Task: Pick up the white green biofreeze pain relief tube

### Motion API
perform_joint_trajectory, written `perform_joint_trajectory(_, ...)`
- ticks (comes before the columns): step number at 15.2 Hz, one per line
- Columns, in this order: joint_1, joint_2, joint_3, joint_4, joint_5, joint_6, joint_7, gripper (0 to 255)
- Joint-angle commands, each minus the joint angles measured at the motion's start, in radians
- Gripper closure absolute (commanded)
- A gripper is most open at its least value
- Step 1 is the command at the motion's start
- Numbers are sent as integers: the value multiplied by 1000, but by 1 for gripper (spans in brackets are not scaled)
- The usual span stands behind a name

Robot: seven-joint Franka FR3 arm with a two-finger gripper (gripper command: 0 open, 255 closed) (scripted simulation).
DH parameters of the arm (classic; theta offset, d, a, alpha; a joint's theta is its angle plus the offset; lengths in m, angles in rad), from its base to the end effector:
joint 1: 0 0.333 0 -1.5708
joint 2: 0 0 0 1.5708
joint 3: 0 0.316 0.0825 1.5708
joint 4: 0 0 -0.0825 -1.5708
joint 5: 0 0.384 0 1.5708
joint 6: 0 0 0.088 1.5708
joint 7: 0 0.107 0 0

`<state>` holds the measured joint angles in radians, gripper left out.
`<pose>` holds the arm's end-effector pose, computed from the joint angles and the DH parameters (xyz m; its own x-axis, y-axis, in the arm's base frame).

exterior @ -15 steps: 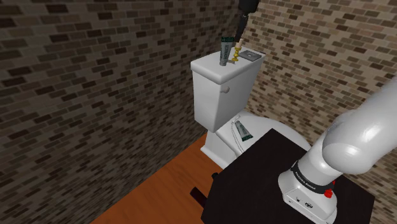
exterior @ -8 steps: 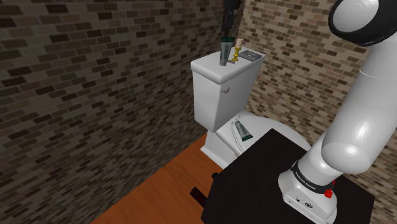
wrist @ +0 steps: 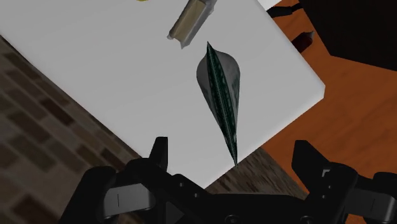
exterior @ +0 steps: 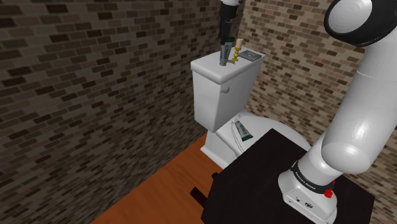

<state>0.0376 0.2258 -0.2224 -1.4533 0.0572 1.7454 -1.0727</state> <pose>0.6283 -0.0970 0.5651 0.6301 0.7754 0.0409 0.7732 -0.6314 0.0594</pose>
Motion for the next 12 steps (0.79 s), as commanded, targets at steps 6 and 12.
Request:
perform_joint_trajectory(6, 0, 1, 0, -8, 0, 9, -1, 255)
perform_joint_trajectory(12, -1, 2, 0, 6, 0, -4, -1, 255)
